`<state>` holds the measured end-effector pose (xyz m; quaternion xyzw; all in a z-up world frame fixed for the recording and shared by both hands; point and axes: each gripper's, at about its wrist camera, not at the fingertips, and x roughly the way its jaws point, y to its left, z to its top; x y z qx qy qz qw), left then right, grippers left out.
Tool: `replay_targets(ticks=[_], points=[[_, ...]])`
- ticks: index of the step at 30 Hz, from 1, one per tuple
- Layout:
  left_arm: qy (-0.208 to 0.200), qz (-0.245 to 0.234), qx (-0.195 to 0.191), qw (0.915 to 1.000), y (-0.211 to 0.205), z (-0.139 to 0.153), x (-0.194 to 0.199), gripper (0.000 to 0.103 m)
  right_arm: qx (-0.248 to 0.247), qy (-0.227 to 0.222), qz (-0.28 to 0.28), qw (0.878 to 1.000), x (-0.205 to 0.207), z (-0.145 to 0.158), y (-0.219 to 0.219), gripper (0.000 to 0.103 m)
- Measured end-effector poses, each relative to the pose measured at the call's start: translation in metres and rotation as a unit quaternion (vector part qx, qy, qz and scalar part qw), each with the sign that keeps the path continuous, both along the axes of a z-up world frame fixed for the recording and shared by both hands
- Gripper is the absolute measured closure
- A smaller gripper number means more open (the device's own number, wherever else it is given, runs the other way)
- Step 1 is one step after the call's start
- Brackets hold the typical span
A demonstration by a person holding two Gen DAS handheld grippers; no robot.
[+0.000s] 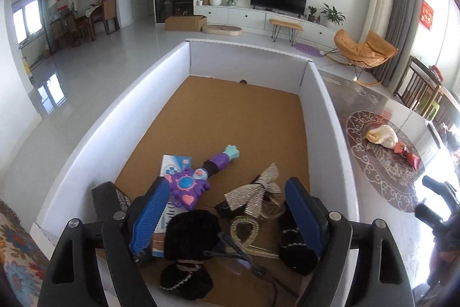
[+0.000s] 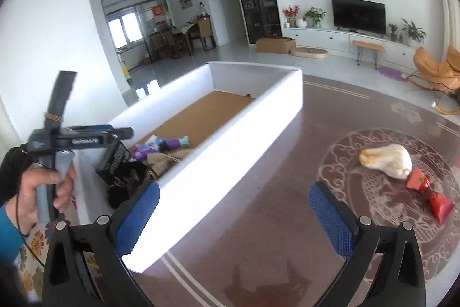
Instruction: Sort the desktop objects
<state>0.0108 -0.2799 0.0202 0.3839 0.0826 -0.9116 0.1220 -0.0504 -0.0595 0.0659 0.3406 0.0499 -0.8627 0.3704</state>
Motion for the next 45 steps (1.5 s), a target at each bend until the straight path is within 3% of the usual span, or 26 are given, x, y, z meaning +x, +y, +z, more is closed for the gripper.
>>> replay_targets(ticks=[5,8,10,14,19,22,27,28,34,40,45], points=[[0.043,-0.118,0.011,0.992,0.095,0.028,0.003,0.021,0.121,-0.046,-0.121,0.984,-0.026,-0.069,0.121,0.0],[0.038,-0.182,0.04,0.9817,0.151,0.03,-0.006,0.008,0.147,-0.052,-0.184,0.971,-0.028,-0.079,0.189,0.0],[0.022,-0.213,0.053,0.9754,0.186,0.019,-0.016,0.005,0.147,-0.061,-0.219,0.963,-0.031,-0.077,0.226,0.0],[-0.036,-0.248,0.036,0.9674,0.248,-0.031,-0.037,0.005,0.129,-0.075,-0.269,0.951,-0.037,-0.08,0.261,0.0],[-0.106,-0.248,0.027,0.9625,0.28,-0.093,-0.075,0.006,0.126,-0.085,-0.301,0.941,-0.045,-0.086,0.266,0.0],[-0.117,-0.231,0.032,0.9653,0.279,-0.109,-0.093,0.005,0.134,-0.083,-0.297,0.942,-0.046,-0.088,0.263,0.0],[-0.112,-0.224,-0.013,0.9681,0.282,-0.112,-0.108,0.005,0.134,-0.083,-0.298,0.942,-0.046,-0.088,0.262,0.0],[-0.115,-0.227,-0.029,0.9668,0.285,-0.115,-0.113,0.0,0.134,-0.083,-0.297,0.942,-0.046,-0.088,0.262,0.0],[-0.086,-0.232,-0.026,0.9686,0.283,-0.117,-0.109,0.0,0.134,-0.083,-0.297,0.942,-0.046,-0.088,0.262,0.0],[-0.087,-0.244,-0.028,0.9654,0.283,-0.117,-0.111,0.0,0.134,-0.083,-0.297,0.942,-0.046,-0.088,0.263,0.0],[-0.089,-0.284,-0.031,0.9543,0.282,-0.116,-0.116,0.0,0.134,-0.083,-0.298,0.942,-0.045,-0.088,0.263,0.0]])
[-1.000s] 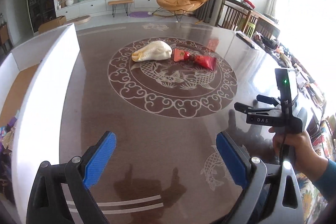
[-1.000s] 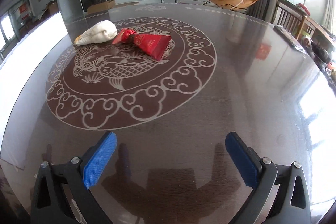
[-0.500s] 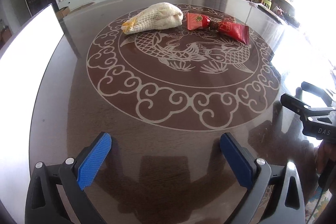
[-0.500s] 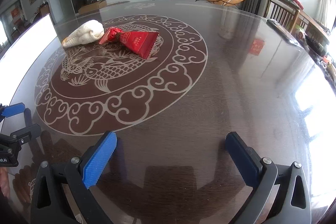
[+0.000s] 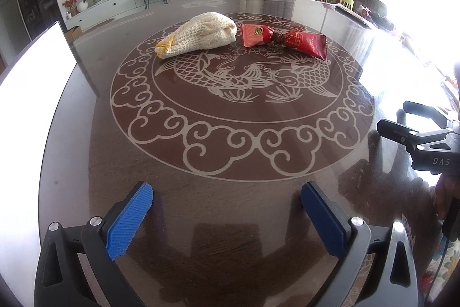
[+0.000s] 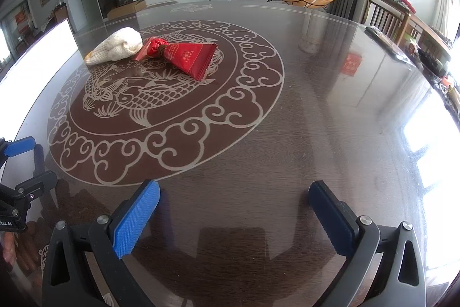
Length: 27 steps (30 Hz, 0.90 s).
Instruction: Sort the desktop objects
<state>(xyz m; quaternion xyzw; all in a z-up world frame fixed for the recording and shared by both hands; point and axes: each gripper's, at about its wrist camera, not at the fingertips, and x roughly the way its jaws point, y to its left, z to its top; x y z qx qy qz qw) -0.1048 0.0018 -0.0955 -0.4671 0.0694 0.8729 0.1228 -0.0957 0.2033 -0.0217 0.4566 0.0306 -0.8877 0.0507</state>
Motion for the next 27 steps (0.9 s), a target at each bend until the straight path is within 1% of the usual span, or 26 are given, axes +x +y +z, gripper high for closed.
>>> replay_targets(ticks=[2,4,8,12,14,16,18,20,23,26,27], points=[[-0.008,-0.026,-0.003,0.9996,0.0,0.001,-0.007,0.0,0.0,0.0,0.0,1.0,0.0,-0.001,0.0,0.0],[-0.014,-0.036,-0.005,0.9992,-0.004,0.001,-0.017,0.0,0.0,0.0,0.0,1.0,0.0,-0.001,0.0,0.0],[-0.022,-0.027,-0.007,0.9994,-0.014,0.002,-0.042,0.0,0.0,0.0,0.0,1.0,0.0,-0.001,0.0,0.0],[-0.042,-0.026,-0.016,0.9986,-0.017,0.004,-0.077,0.0,0.0,0.0,0.0,1.0,0.0,-0.001,0.0,0.0],[-0.043,-0.027,-0.035,0.9981,-0.016,0.005,-0.097,0.0,0.0,0.0,0.0,1.0,0.0,-0.001,0.0,0.0],[-0.039,-0.039,-0.061,0.9966,-0.011,0.007,-0.115,0.0,0.0,0.0,0.0,1.0,0.0,-0.001,0.0,0.0],[-0.023,-0.057,-0.093,0.9937,-0.004,0.012,-0.131,0.0,0.0,0.0,0.0,1.0,0.0,-0.001,0.0,0.0],[-0.004,-0.078,-0.108,0.991,0.003,0.017,-0.145,0.0,0.0,0.0,0.0,1.0,0.0,-0.001,0.0,0.0],[0.005,-0.097,-0.094,0.9908,0.013,0.022,-0.167,0.0,0.0,0.0,0.0,1.0,0.0,-0.001,0.0,0.0],[0.008,-0.096,-0.081,0.992,0.019,0.019,-0.185,0.0,0.0,0.0,0.0,1.0,0.0,-0.001,0.0,0.0],[0.008,-0.098,-0.071,0.9926,0.02,0.018,-0.188,0.0,0.0,0.0,0.0,1.0,0.0,-0.001,0.0,0.0]])
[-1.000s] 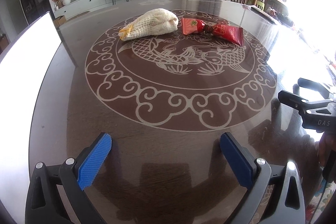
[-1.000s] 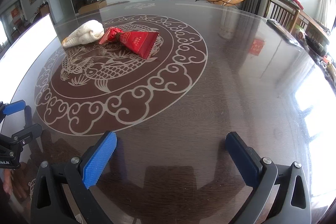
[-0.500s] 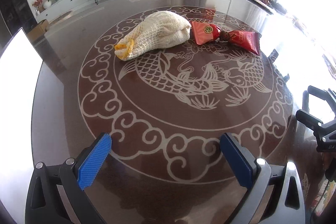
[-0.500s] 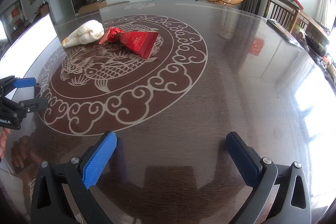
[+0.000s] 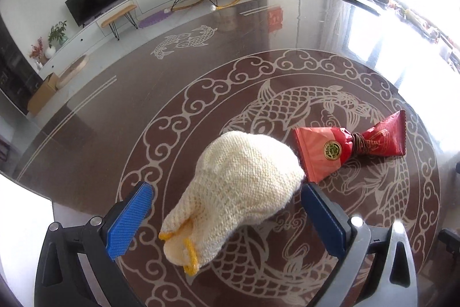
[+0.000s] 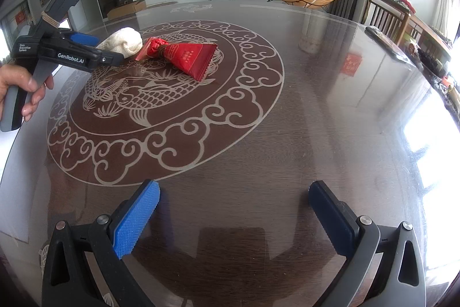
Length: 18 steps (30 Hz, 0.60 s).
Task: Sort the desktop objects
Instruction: 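Grasp the cream knitted bag with the left tool and lift it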
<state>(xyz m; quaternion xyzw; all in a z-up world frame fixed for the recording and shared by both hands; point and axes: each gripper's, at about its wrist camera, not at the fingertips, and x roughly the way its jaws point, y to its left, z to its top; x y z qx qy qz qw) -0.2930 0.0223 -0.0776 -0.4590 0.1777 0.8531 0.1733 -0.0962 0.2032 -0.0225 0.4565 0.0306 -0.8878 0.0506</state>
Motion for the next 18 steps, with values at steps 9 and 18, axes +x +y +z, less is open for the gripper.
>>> replay_targets(ticks=[9,18], points=[[0.019,0.095,0.084,0.9918,-0.026,-0.002,0.044,0.045,0.0,0.0,0.0,1.0,0.0,0.0,0.0,0.0],[0.037,0.171,0.074,0.9818,-0.055,-0.012,0.141,0.036,0.0,0.0,0.0,1.0,0.0,0.0,0.0,0.0]])
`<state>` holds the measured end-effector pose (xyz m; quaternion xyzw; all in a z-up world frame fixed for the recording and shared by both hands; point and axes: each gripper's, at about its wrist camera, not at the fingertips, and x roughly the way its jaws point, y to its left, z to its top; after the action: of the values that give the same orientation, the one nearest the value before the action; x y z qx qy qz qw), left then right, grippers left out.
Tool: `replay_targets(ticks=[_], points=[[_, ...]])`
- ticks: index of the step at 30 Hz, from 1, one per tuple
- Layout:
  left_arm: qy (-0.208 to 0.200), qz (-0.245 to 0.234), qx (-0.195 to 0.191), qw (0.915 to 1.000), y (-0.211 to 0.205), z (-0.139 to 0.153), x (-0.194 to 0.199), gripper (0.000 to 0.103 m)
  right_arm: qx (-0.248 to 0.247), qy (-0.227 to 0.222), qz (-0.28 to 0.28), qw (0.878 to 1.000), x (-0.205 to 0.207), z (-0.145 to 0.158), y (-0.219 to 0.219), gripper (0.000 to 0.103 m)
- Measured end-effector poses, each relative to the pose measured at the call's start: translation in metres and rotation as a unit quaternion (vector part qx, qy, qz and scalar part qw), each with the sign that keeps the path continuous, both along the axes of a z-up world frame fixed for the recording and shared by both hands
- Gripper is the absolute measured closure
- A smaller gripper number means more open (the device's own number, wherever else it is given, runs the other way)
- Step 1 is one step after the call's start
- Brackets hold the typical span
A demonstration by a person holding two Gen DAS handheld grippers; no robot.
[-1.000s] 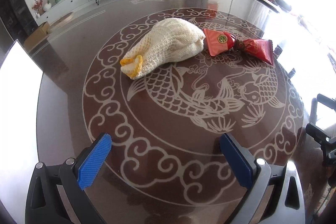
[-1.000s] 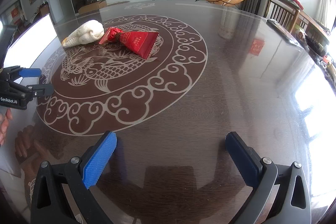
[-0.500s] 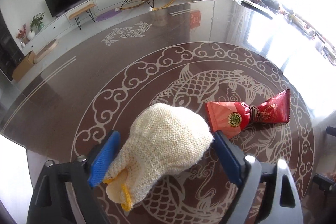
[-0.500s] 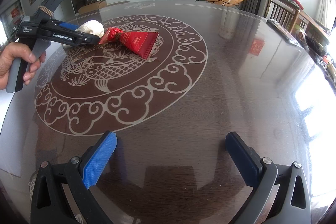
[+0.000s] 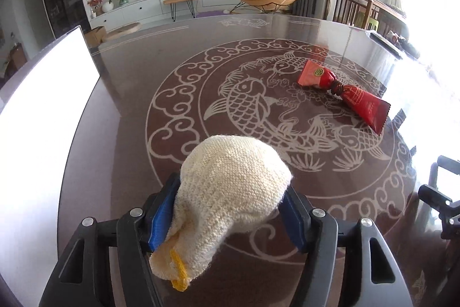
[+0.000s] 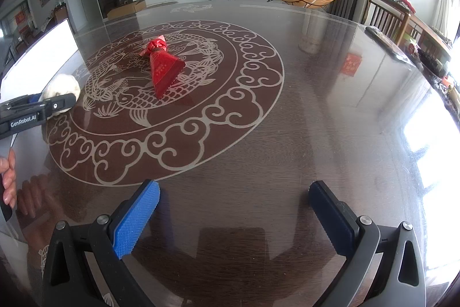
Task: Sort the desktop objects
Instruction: 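Grasp the red candy packet with the right tool while the left tool holds the bag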
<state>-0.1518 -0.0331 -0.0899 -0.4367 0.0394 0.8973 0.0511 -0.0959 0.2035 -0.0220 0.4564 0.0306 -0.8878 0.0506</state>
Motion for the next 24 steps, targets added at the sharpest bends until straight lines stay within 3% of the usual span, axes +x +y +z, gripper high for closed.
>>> replay_targets(ticks=[4,10,24], points=[[-0.021,0.016,0.007,0.9996,-0.0087,-0.0055,-0.004,0.008,0.0,0.0,0.0,1.0,-0.0003,-0.0006,-0.0003,0.0],[-0.026,0.019,0.008,0.9995,-0.0096,-0.0091,-0.0059,0.002,0.0,0.0,0.0,1.0,-0.0002,-0.0006,-0.0003,0.0],[-0.029,0.015,0.007,0.9994,-0.0093,-0.0103,-0.0063,0.0,0.0,0.0,0.0,1.0,-0.0003,-0.0005,-0.0002,0.0]])
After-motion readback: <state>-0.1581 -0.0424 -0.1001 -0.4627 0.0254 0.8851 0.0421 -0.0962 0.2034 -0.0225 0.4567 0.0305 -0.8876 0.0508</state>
